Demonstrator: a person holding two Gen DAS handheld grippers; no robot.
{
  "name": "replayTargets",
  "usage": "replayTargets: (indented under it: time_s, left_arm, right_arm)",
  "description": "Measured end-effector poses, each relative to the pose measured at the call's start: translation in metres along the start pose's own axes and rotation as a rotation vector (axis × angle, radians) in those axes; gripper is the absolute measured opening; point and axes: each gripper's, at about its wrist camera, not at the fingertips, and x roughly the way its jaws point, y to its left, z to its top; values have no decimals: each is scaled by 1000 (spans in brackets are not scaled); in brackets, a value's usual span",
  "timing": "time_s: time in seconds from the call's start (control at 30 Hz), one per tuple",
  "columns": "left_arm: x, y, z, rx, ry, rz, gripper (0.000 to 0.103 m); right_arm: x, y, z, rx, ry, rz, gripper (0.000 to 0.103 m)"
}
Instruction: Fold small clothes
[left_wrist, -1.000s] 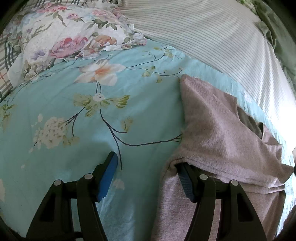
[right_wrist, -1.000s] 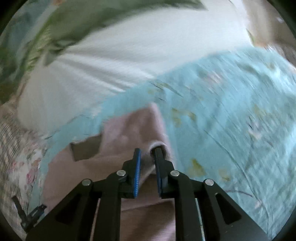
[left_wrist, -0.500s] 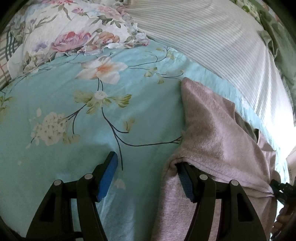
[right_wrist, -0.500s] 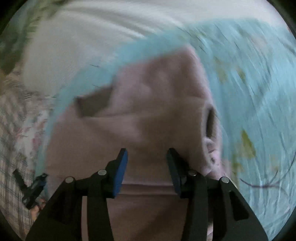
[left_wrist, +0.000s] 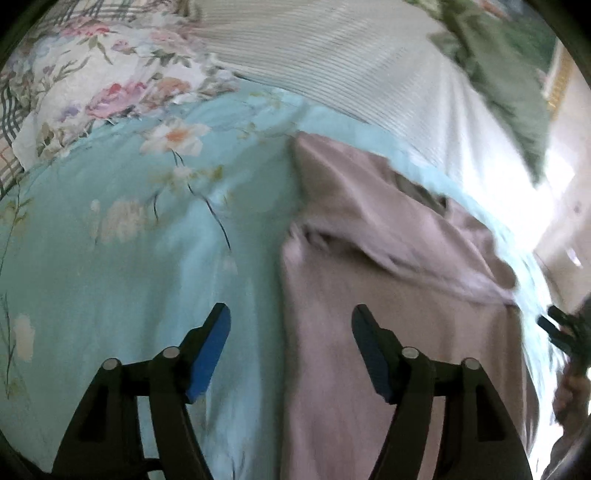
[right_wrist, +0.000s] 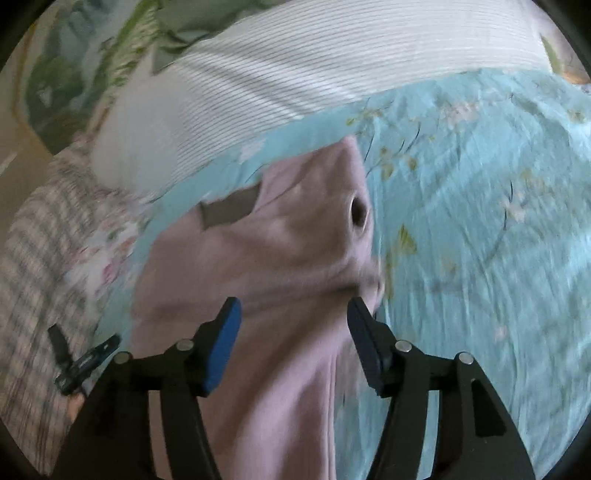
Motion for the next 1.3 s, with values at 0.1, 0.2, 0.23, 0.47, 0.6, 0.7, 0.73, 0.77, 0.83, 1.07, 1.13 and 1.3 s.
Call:
replayTargets:
  time_s: [0.1,0.2,0.23,0.47,0.6,0.7,0.73,0.77,0.83,1.07,1.13,1.3]
  left_arm:
    - [-19,2,-28,24,49,-78,73]
    - [-30,5,-58,27,106,-136,74]
    - [-34,6,-69,29,121,-146,74]
    - [-78,-4,-137,55,162,-221,80]
    - [-93,-4,-169,80,222,-269,80]
    - [-89,-1,-187,70,263,-287,80]
    - [-85,0,-192,67,281,-296,80]
    - [-80,1,-196,66,296,-300,80]
    - [-70,3,-201,56,317,-314,79]
    - [-66,22,-203,11,317,-427,71]
    - [-66,26,-203,16,317,-412,58]
    - [-70,24,-202,61,306,-384,7]
  right_arm:
    - [-18,-11,-30,-6,38,24,61]
    - [-34,-27,-60,-12,91,19,61]
    - [-39,-33,-72,-2,115,32,61]
    - [-69,-29,-136,-86,252,192,61]
    - [-86,-27,-160,-128,288,275,61]
    - [-90,-29,-168,-134,288,335,61]
    - [-89,-31,-171,-131,289,356,61]
    - [-88,-31,-172,-131,289,366,61]
    - [-87,-34,-177,-132,298,388,58]
    - [-77,-42,-180,-96,299,386,26]
    - [-74,-41,-182,-95,303,380,18]
    - [-76,-34,-189,-102,302,376,11]
